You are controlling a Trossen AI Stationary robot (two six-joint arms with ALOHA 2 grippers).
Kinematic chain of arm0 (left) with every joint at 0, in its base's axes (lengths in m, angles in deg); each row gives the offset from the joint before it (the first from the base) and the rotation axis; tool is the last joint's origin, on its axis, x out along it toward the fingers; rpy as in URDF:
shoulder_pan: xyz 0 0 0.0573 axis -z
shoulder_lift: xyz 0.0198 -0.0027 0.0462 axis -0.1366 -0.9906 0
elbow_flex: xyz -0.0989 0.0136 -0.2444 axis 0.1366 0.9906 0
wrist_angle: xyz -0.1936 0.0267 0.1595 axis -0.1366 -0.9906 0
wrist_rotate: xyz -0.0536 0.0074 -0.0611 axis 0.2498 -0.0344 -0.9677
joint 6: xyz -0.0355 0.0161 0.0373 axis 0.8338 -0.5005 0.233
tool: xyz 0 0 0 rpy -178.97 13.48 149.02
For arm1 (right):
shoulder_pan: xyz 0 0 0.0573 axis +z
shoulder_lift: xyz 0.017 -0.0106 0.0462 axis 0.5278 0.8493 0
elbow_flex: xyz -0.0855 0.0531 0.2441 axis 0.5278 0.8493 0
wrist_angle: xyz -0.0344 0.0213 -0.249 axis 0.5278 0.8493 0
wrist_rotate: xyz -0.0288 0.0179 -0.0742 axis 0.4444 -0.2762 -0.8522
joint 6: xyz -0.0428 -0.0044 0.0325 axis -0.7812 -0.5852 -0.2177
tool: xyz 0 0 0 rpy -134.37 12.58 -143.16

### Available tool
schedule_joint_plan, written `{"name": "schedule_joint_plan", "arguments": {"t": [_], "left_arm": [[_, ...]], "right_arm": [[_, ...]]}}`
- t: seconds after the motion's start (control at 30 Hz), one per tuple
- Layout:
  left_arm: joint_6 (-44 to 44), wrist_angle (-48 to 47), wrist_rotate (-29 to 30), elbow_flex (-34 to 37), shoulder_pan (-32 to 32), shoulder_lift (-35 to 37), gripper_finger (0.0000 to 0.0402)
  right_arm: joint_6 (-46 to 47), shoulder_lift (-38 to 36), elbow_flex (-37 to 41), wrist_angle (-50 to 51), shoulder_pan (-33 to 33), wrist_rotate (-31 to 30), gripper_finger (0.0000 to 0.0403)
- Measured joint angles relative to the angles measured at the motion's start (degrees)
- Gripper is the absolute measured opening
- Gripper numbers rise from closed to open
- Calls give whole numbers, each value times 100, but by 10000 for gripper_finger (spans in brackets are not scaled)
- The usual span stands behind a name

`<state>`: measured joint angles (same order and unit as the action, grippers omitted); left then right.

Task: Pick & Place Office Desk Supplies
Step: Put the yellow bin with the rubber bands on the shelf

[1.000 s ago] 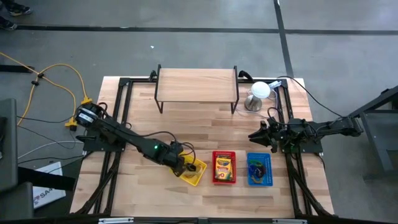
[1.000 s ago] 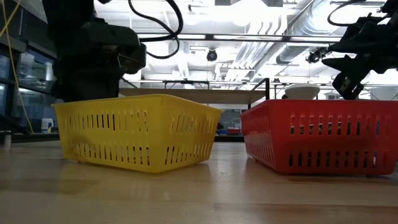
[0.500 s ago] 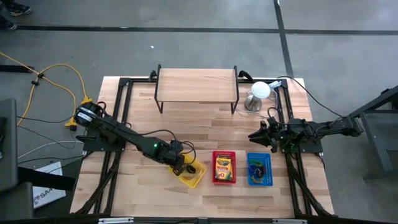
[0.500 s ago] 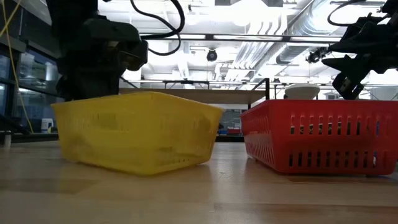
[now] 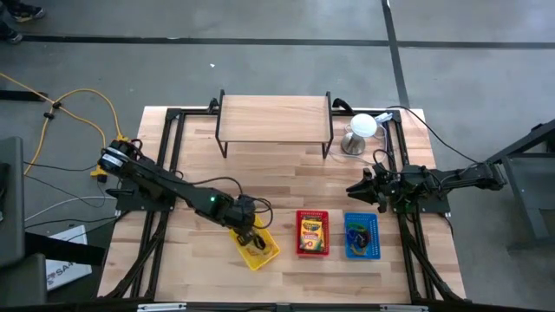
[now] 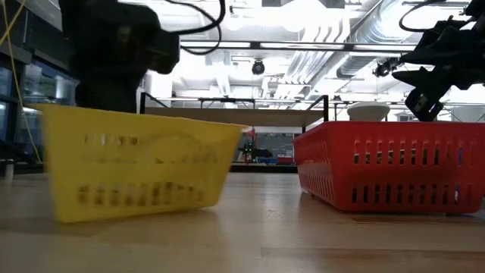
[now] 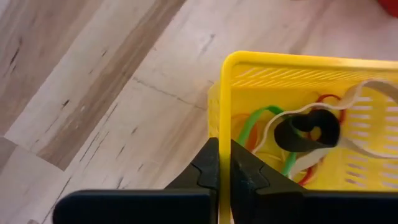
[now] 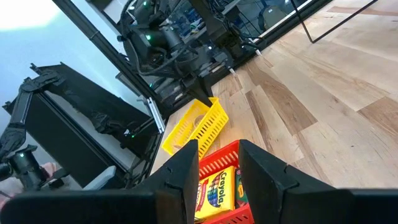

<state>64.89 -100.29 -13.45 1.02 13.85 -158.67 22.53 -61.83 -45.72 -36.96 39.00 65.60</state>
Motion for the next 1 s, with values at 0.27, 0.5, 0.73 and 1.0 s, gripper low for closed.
{"name": "schedule_joint_plan", "arguments": {"t": [0.27,0.5,0.73,1.0], "left_arm": [[-1166,-378,-748,0,-486,607,3],[-2401,-570,-1718,-5,-1156,1103,2],[-3305,-1263,-2605,-41,-2015,1616,2],[-4550,-3016,-2680,-1144,-2803,1794,1]], "right_arm": [[1,0,0,-1,-2,0,101],[0,0,0,0,0,0,101],[0,0,0,-1,-1,0,101],[0,0,1,-1,-1,0,101]]}}
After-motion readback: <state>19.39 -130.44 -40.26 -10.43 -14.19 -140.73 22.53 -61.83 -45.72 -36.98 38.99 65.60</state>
